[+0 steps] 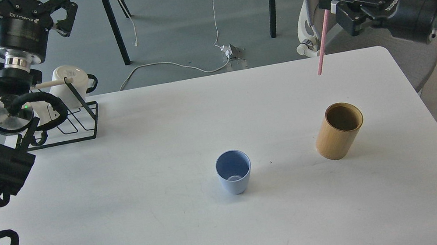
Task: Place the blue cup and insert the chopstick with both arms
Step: 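Lift the pink stick up out of the tan cup, then move the pink stick over the blue cup and lower it in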
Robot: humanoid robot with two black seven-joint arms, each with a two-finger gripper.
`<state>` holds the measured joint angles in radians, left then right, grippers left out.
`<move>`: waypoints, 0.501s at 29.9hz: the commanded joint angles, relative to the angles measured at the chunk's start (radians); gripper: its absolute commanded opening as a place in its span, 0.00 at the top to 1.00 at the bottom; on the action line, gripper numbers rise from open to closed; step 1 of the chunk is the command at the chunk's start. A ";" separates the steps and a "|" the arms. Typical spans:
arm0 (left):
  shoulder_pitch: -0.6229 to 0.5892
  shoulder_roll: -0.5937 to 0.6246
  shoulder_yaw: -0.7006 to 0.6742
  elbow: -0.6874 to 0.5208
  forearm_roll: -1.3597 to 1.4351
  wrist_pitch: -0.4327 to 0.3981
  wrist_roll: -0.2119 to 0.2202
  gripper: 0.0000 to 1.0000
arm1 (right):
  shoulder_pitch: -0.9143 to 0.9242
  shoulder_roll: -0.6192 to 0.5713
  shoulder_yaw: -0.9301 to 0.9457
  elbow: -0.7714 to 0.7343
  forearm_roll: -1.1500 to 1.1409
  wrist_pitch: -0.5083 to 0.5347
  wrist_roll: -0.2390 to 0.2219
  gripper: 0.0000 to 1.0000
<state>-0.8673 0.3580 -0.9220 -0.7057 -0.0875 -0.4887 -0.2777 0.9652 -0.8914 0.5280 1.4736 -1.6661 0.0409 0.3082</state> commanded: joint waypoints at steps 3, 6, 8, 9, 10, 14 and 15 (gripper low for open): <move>0.001 -0.001 0.000 0.000 0.002 0.000 0.002 0.01 | 0.007 0.173 -0.005 0.004 0.003 -0.001 -0.008 1.00; 0.001 0.001 0.000 0.000 0.000 0.000 0.002 0.01 | -0.003 0.261 -0.026 -0.003 -0.006 0.005 -0.029 1.00; 0.002 0.001 0.000 0.000 0.002 0.000 0.002 0.01 | -0.013 0.301 -0.077 -0.019 -0.011 0.005 -0.032 1.00; 0.002 0.001 0.002 0.000 0.000 0.000 0.002 0.01 | -0.016 0.313 -0.104 -0.033 -0.011 0.005 -0.032 1.00; 0.004 0.001 0.002 0.000 0.000 0.000 0.002 0.01 | -0.017 0.322 -0.130 -0.047 -0.011 0.004 -0.032 1.00; 0.007 -0.001 0.002 0.000 0.002 0.000 0.002 0.01 | -0.039 0.350 -0.163 -0.078 -0.011 0.001 -0.031 1.00; 0.007 -0.001 0.002 0.000 0.002 0.000 0.002 0.01 | -0.046 0.354 -0.163 -0.079 -0.011 0.002 -0.031 1.00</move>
<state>-0.8623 0.3584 -0.9204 -0.7058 -0.0867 -0.4887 -0.2760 0.9385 -0.5548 0.3757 1.4077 -1.6766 0.0443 0.2770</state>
